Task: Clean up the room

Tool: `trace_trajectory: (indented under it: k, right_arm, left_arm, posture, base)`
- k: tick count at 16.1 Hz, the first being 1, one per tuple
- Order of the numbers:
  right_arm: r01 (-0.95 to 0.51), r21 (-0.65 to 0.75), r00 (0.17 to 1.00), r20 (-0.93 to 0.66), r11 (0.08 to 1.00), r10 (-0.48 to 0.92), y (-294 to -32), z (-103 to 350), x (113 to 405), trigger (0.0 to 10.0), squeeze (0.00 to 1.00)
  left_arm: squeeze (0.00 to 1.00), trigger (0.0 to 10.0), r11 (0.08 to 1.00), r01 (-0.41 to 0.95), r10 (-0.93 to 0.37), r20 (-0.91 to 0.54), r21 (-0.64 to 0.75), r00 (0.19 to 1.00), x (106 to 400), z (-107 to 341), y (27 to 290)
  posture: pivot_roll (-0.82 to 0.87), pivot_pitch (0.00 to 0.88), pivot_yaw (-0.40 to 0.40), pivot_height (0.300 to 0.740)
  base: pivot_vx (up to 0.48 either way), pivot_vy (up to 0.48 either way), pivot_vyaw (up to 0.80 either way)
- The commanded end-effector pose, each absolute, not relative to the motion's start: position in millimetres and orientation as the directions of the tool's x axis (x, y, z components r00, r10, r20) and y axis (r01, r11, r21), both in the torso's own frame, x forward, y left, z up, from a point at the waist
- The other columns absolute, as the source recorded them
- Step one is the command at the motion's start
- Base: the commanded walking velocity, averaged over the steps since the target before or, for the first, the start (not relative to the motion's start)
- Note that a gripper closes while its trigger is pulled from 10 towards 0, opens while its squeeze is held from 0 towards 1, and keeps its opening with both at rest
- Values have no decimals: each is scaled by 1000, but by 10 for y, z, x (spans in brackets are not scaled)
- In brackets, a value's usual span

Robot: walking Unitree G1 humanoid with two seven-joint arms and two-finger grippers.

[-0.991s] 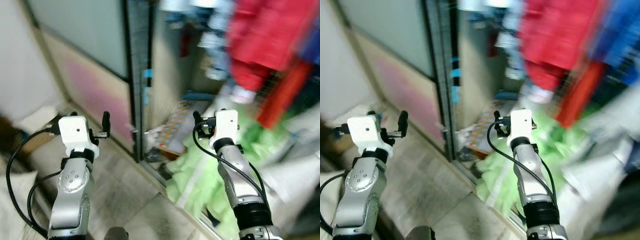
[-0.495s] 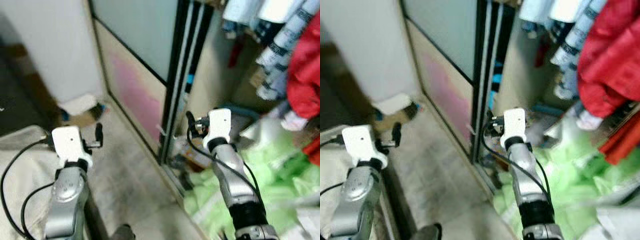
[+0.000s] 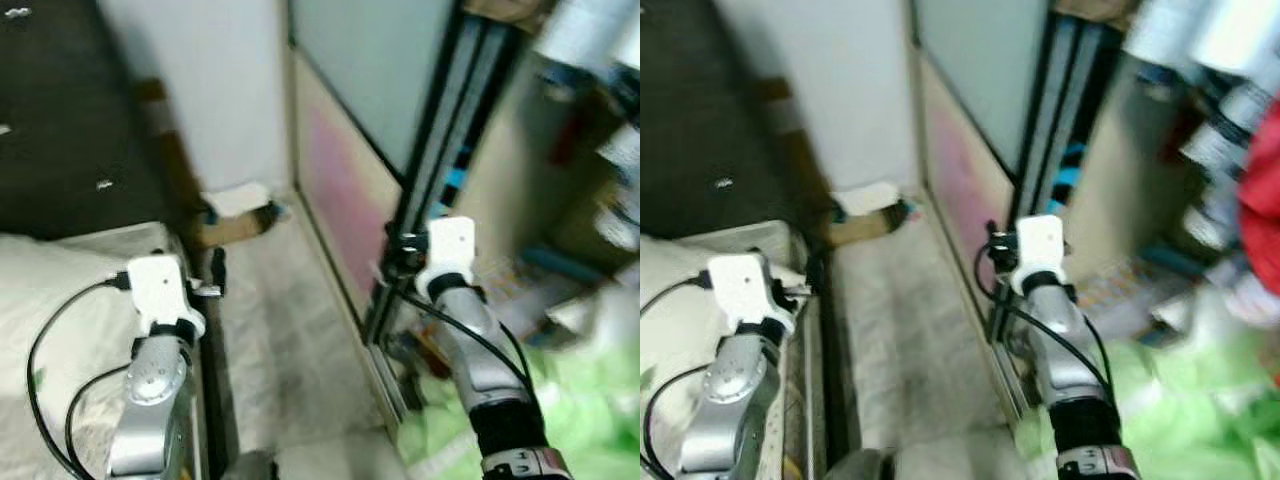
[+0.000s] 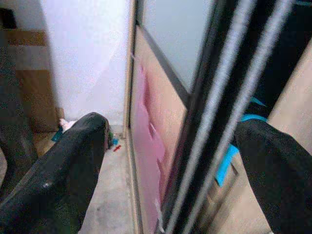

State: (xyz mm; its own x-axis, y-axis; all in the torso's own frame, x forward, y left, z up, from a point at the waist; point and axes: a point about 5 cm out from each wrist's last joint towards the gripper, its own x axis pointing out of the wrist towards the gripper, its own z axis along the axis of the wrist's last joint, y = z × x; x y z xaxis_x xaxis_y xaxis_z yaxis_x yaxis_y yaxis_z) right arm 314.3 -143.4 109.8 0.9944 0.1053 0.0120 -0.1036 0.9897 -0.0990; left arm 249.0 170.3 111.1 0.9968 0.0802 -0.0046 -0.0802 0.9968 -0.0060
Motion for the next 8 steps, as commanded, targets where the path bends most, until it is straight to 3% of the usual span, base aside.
trace_trajectory:
  k: [1, 8]
  right_arm:
    - [-123, -83, 992, 22, 989, 126, -1366, 1121, 3160, 10000, 0]
    - [-123, -85, 991, 37, 989, 126, -1389, 1163, 3195, 10000, 0]
  left_arm:
    - [0, 10000, 996, -88, 88, 2, 21, 996, 2494, 1125, 1738]
    - [0, 10000, 997, -78, 78, 0, 16, 997, 2468, 1104, 1732]
  posture:
    - [87, 0, -61, 740]
    - [81, 0, -62, 740]
  base:
    - [0, 0, 794]
    - [0, 0, 794]
